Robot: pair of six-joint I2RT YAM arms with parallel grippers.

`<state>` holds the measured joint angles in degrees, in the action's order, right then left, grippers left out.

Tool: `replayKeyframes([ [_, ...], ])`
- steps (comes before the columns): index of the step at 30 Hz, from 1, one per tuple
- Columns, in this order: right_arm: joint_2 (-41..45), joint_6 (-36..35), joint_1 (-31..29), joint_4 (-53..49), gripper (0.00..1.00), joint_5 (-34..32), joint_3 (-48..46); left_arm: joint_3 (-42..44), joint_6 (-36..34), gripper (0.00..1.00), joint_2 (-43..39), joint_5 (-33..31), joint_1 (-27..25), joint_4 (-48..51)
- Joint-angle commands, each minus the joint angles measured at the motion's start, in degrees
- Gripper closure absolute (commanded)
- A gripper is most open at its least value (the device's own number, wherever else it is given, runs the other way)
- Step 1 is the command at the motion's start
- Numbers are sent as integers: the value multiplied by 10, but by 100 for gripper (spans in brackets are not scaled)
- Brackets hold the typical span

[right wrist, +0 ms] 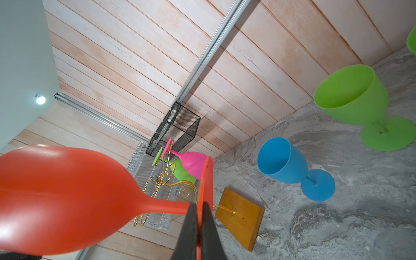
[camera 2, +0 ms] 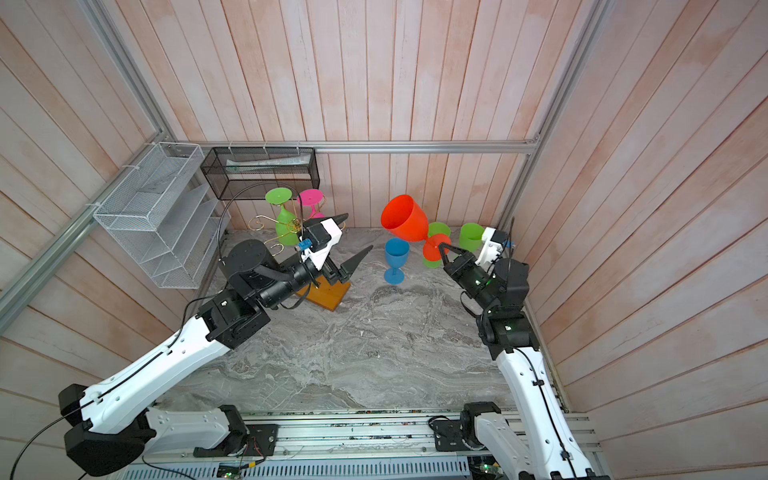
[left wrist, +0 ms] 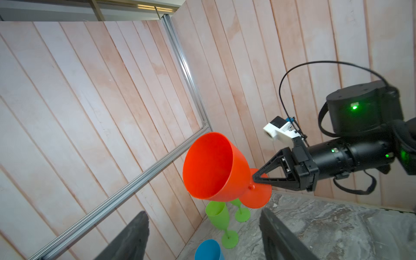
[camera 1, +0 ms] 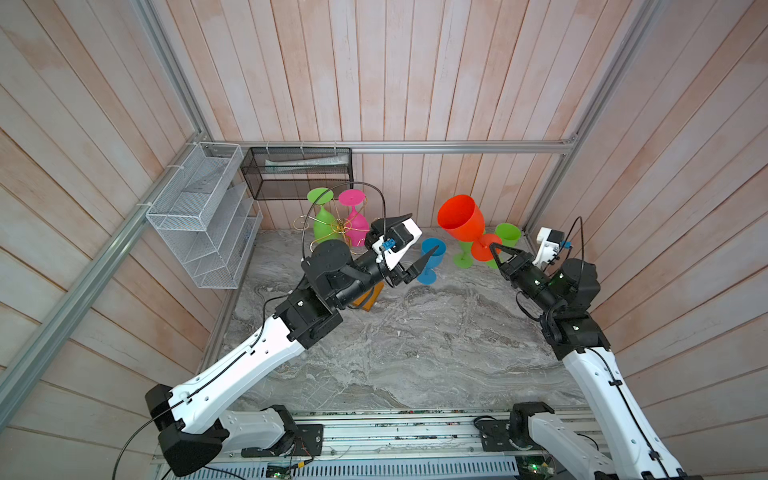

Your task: Take the wine glass off the wine glass rack

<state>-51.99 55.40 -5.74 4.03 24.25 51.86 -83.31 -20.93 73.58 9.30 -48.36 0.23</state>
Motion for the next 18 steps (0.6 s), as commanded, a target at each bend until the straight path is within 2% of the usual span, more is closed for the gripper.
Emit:
replayKeyframes([
  [1, 9, -37, 3, 30, 100, -2, -9, -41, 71, 22, 41, 145, 14, 90],
  [9, 9, -60, 2, 26, 100, 0, -16, -116, 76, 26, 114, 200, 16, 130],
  [14, 8, -64, 3, 30, 100, 5, -22, -138, 76, 28, 143, 196, 16, 132],
  [18, 9, -67, 3, 33, 100, 8, -28, -157, 80, 38, 163, 198, 16, 134],
])
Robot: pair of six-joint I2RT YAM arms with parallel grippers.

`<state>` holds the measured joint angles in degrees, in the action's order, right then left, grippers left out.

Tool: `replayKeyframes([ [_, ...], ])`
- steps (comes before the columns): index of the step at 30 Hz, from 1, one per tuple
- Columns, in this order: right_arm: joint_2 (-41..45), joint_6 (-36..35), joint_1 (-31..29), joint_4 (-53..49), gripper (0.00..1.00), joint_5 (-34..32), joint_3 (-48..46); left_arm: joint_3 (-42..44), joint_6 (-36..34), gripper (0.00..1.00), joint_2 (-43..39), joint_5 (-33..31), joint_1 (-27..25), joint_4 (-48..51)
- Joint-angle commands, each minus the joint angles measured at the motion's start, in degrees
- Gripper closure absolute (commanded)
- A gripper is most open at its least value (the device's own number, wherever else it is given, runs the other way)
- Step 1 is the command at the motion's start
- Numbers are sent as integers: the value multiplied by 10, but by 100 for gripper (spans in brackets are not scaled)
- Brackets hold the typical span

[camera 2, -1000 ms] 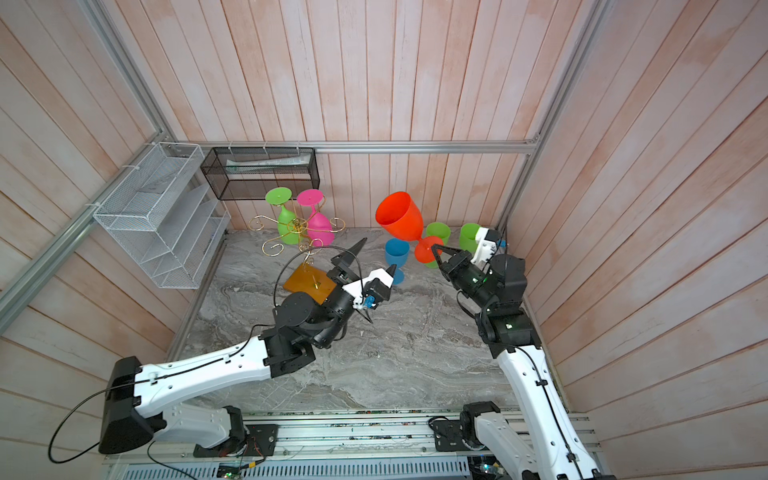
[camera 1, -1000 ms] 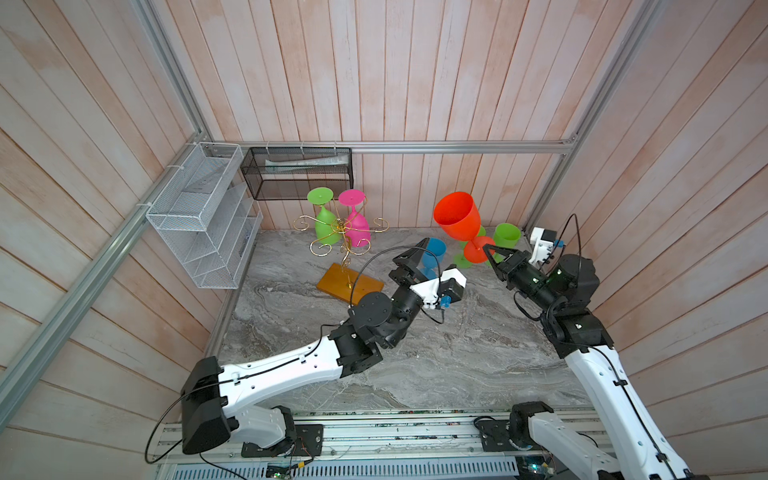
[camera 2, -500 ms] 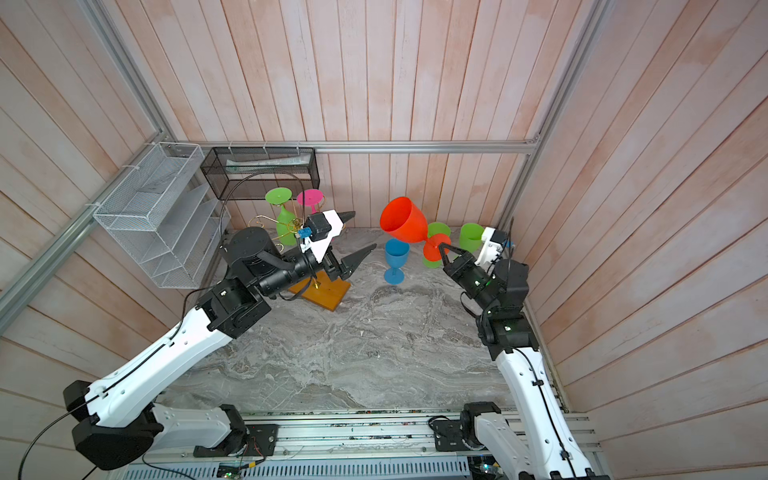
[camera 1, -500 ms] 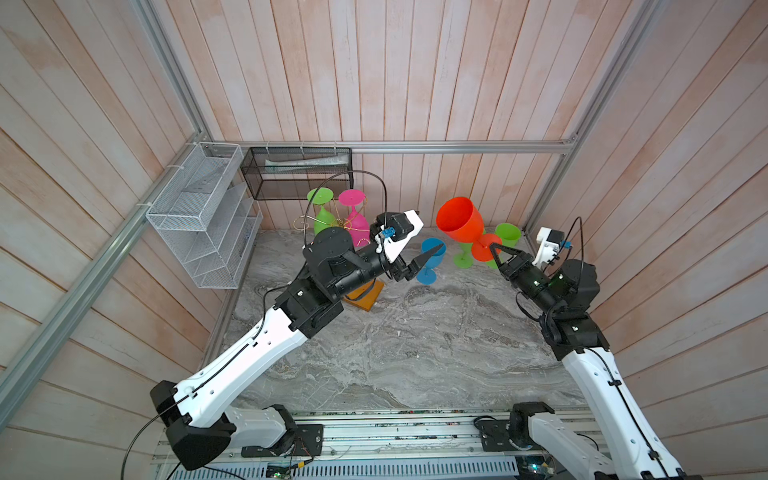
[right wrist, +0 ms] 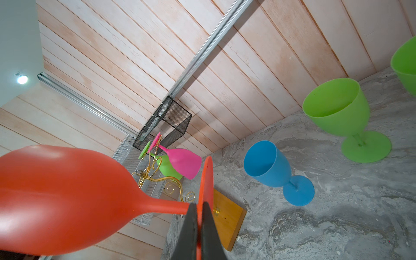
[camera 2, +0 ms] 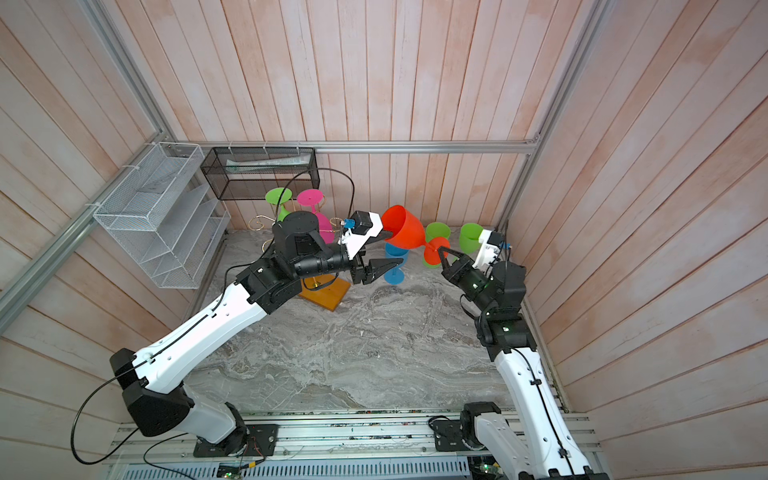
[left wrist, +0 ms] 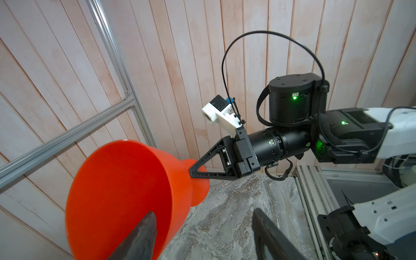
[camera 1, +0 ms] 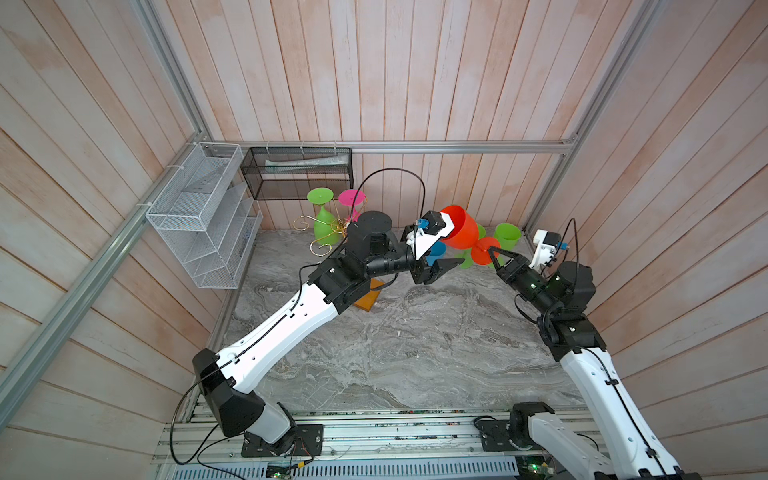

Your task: Take the wine glass off the wine glass rack

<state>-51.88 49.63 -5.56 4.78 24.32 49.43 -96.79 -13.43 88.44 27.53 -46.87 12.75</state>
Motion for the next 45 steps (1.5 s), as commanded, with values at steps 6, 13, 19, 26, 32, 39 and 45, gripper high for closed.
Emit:
replayKeyframes([
  [6, 10, -12, 1, 26, 100, 12, -10, -53, 10, 58, 40, 21, 1, 24],
  [13, 17, -20, 1, 27, 100, 10, -13, -70, 19, 91, 54, 11, 1, 30],
  [19, 25, -29, 1, 20, 100, -4, -17, -74, 27, 100, 50, -11, 1, 40],
  [26, 42, -54, 1, 10, 60, -25, -17, -49, 32, 100, 11, -22, 1, 64],
  [32, 50, -102, 1, -37, 41, -82, 8, 22, 42, 100, -54, -55, 1, 94],
  [39, 20, -143, 1, -82, 35, -118, 56, 87, 61, 100, -88, -55, -8, 161],
  [45, -7, -153, 1, -91, 30, -116, 69, 90, 56, 100, -14, -142, -52, 224],
])
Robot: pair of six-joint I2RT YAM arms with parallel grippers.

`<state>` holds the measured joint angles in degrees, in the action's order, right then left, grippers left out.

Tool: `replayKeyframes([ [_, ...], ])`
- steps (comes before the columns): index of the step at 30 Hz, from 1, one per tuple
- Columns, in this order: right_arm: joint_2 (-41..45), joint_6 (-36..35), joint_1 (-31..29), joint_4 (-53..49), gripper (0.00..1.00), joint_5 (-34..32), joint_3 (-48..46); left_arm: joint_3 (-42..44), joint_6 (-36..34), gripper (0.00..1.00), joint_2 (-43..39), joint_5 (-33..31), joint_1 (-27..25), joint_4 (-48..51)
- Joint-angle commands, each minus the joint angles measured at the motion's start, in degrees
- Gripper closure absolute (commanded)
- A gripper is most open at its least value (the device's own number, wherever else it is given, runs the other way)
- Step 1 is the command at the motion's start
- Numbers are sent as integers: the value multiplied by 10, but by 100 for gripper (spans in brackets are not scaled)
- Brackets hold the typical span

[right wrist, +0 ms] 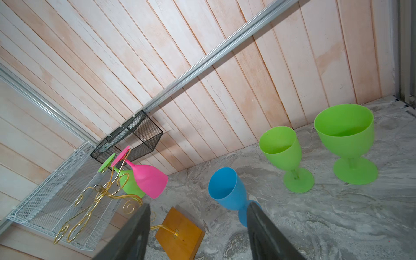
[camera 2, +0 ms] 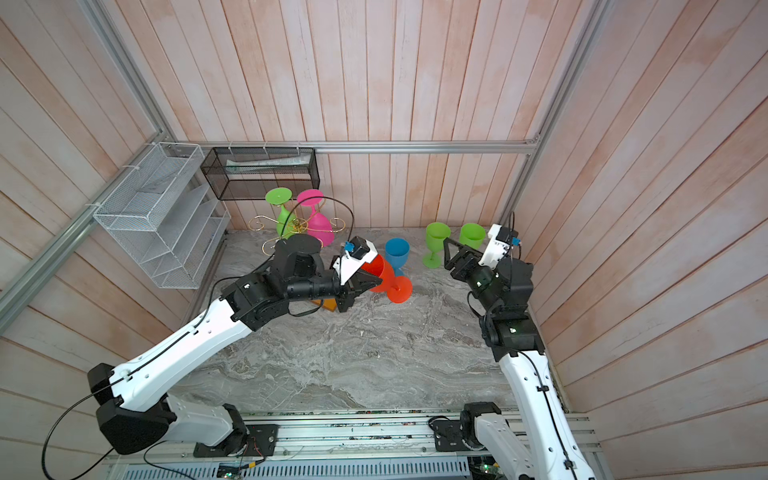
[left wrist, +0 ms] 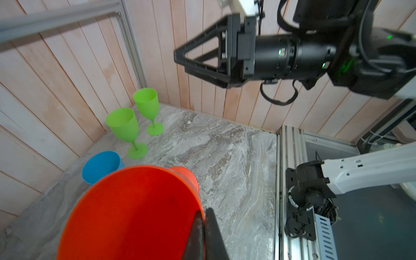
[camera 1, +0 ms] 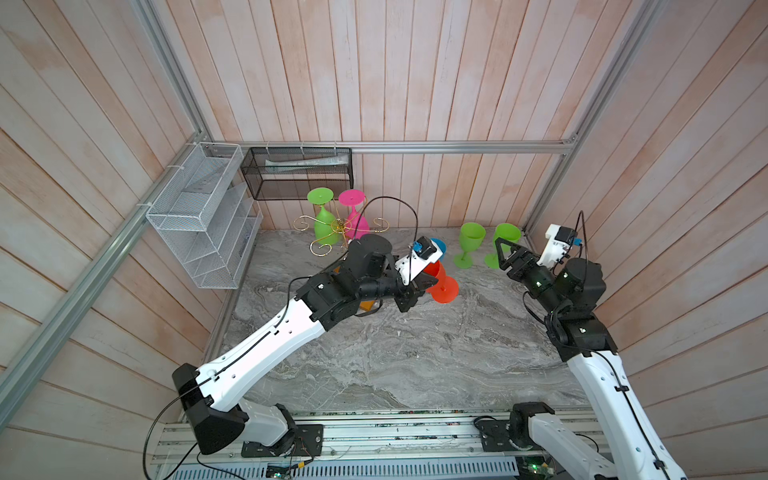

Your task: Take the wine glass off the wine glass rack

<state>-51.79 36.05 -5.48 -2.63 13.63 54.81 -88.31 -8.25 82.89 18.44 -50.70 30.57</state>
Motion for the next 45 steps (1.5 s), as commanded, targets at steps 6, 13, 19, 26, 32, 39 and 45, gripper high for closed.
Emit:
replayKeyframes([
  [6, -18, -30, 0, -28, 27, -19, 21, -46, 13, 100, 166, -142, -25, 59],
  [13, -23, -43, 0, -46, 27, -31, 25, -143, 13, 100, 283, -207, -32, 79],
  [19, -30, -45, 0, -44, 27, -29, 24, -202, 6, 100, 336, -221, -31, 89],
  [26, -36, -47, 0, -38, 27, -26, 21, -258, 1, 100, 372, -201, -24, 99],
  [32, -31, -50, 0, -34, 27, -24, 13, -288, -4, 100, 399, -188, -21, 111],
  [39, -25, -55, 0, -37, 27, -27, 10, -292, 1, 100, 408, -180, -18, 106],
  [45, -22, -57, 0, -39, 27, -29, 9, -282, 5, 100, 410, -172, -14, 93],
])
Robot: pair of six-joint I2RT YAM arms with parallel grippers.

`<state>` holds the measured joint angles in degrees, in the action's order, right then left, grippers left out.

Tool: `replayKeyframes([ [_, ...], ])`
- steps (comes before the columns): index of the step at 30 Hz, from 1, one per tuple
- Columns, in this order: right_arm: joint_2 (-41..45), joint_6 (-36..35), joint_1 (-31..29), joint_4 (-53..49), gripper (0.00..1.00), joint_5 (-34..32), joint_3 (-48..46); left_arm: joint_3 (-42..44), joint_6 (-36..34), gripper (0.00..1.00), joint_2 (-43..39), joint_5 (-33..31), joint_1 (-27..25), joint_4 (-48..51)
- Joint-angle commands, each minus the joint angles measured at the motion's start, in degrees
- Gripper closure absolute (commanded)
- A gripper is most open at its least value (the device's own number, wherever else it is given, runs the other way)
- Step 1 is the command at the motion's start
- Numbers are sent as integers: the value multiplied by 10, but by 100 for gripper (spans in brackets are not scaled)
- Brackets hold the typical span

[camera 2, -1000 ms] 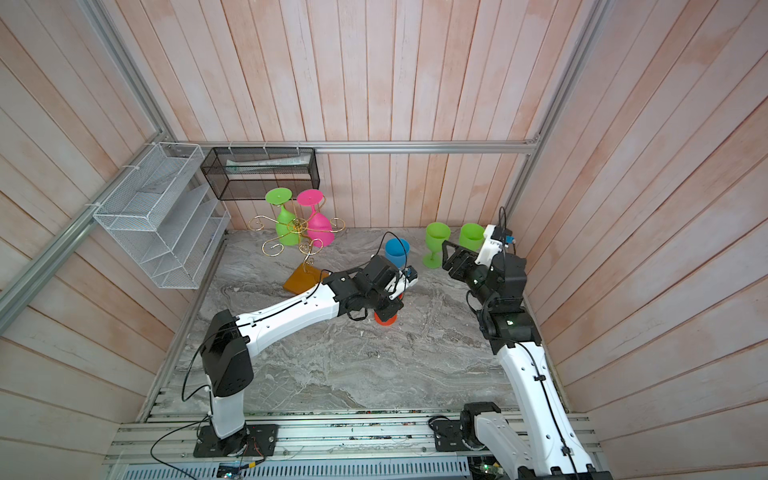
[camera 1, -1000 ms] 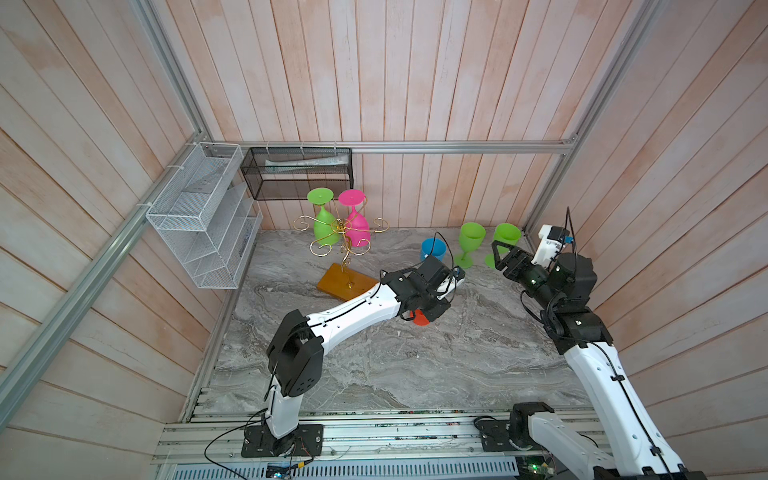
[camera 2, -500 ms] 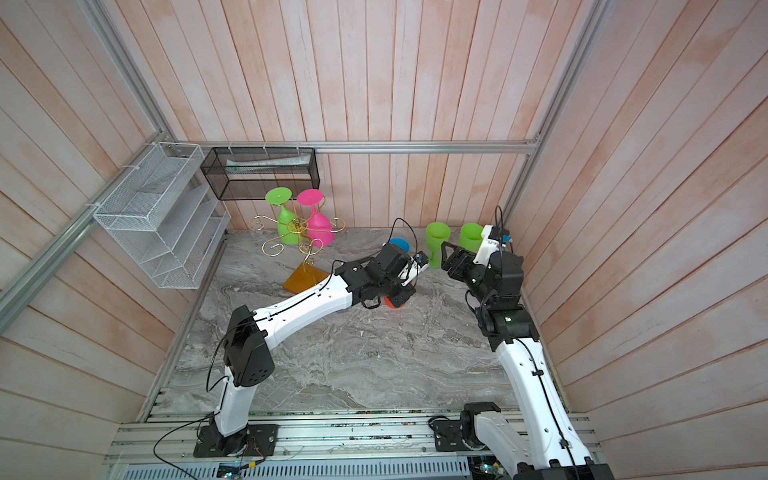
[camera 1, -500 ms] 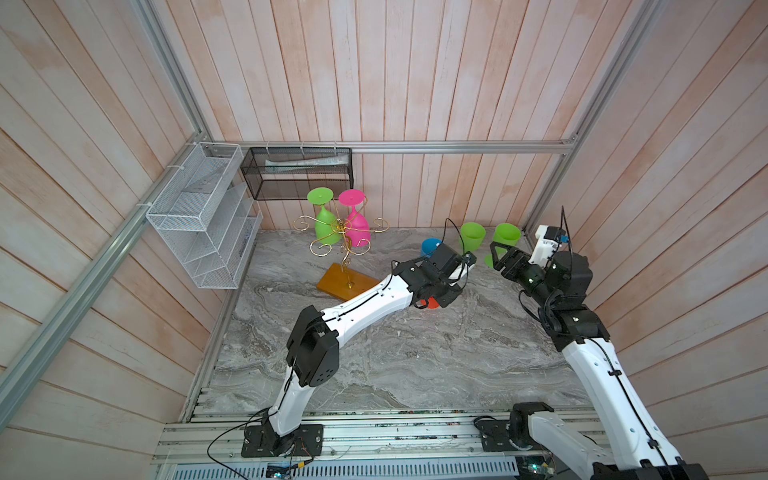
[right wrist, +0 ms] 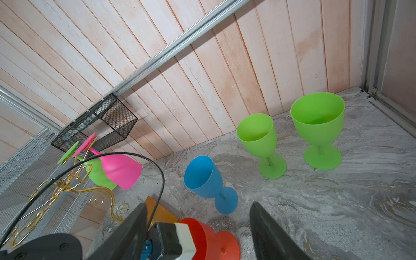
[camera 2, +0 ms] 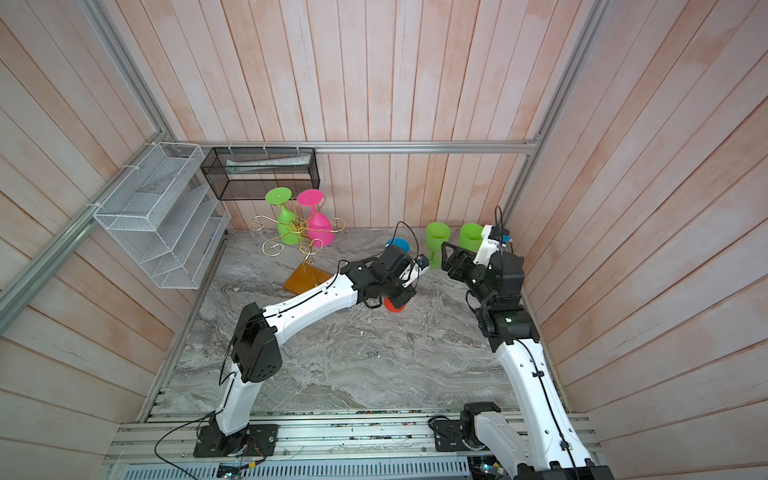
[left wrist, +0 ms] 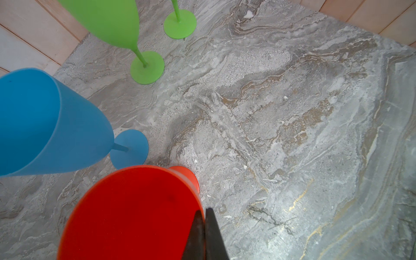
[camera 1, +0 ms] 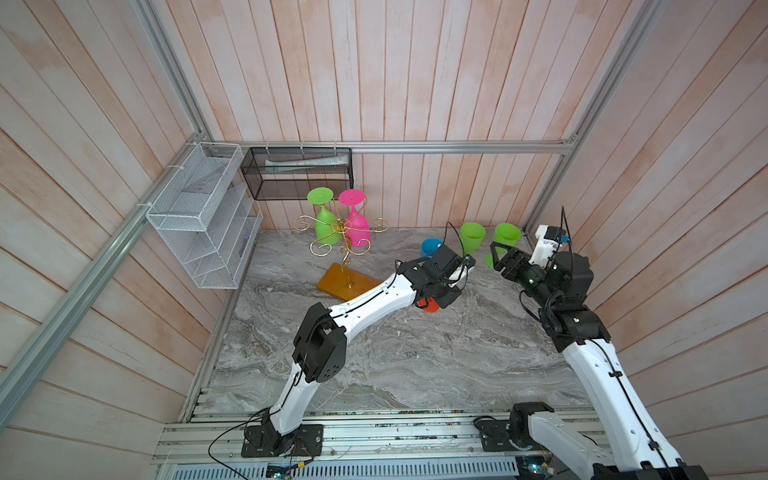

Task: Take the wine glass off the wine glass rack
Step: 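Lower the red glass upright beside the blue glass with the left gripper, then open the left gripper and reach to the rack while the right gripper hovers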

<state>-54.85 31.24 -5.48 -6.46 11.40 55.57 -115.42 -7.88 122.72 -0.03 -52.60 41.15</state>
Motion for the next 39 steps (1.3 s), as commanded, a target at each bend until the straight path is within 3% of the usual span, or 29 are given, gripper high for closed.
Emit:
replayKeyframes([
  [1, 10, -9, 0, -2, 27, -6, 2, -12, 1, 100, 13, 14, 6, -13],
  [6, 9, -9, 0, -1, 27, -5, 1, -20, 2, 99, 19, 15, 6, -11],
  [12, 9, -8, 0, 1, 27, -5, -1, -26, 1, 90, 22, 16, 7, -14],
  [16, 8, -9, 0, 1, 27, -4, 0, -36, 1, 71, 20, 16, 7, -15],
  [18, 7, -9, 0, 2, 27, -4, 0, -43, 1, 56, 17, 16, 7, -14],
  [22, 9, -13, 0, 0, 27, -7, 1, -61, -4, 43, 15, 5, 7, -5],
  [32, 10, -21, 0, -2, 25, -14, 17, -75, -8, 24, -58, -19, 7, -7],
  [39, 11, -27, -3, 10, 18, -3, 27, -77, 32, 16, -128, -29, 26, 1],
])
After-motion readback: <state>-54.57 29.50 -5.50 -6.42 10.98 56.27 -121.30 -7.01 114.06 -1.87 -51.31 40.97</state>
